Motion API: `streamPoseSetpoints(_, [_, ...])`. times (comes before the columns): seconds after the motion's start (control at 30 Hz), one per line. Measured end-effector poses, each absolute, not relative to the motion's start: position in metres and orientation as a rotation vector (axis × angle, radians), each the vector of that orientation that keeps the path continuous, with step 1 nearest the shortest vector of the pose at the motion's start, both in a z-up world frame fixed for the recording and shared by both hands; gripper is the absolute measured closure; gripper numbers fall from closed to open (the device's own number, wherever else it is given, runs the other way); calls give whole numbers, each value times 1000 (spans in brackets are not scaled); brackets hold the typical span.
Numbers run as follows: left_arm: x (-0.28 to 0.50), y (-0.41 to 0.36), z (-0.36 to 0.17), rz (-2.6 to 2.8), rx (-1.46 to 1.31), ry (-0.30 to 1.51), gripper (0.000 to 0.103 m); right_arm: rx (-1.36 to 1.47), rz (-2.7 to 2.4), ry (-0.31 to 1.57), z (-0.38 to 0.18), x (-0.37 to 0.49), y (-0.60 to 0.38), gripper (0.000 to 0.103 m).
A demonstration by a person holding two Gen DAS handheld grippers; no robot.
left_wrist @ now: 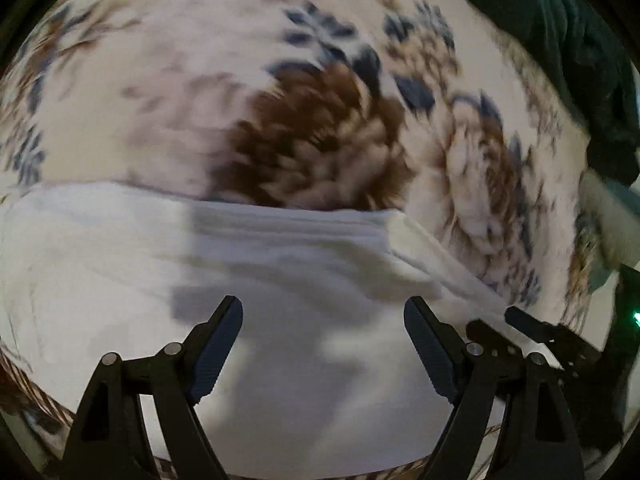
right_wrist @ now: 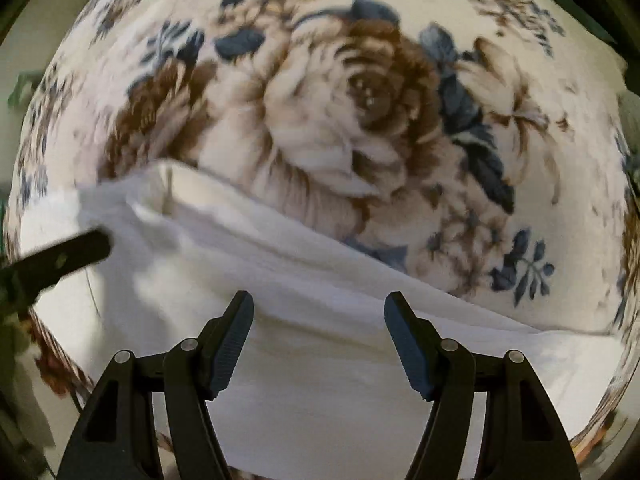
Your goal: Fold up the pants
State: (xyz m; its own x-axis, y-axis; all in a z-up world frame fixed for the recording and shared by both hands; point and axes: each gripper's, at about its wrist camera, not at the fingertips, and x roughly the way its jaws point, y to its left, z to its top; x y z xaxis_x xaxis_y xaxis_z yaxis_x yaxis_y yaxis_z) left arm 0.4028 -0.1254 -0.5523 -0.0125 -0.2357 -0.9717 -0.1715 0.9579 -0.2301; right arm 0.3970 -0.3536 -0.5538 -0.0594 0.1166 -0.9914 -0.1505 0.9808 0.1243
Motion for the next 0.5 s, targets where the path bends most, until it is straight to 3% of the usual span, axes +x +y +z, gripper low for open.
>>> streamPoseSetpoints(0.1, [410,-144,-564,-35,-243,1614,21,-79,206,1606,-564,397,-358,36])
streamPoseSetpoints(0.23, [424,-154,-576,24,-143,1593,21,-3,99,1566,-578,409,-383,55])
streamPoseSetpoints(0.43, [431,-154,-574,62,-127,1572,21,221,17,1567,-579,417,-438,55])
streamPoseSetpoints(0.5, [426,-153,-553,65,-106,1524,21,338,-3,1542,-567,408,-465,47])
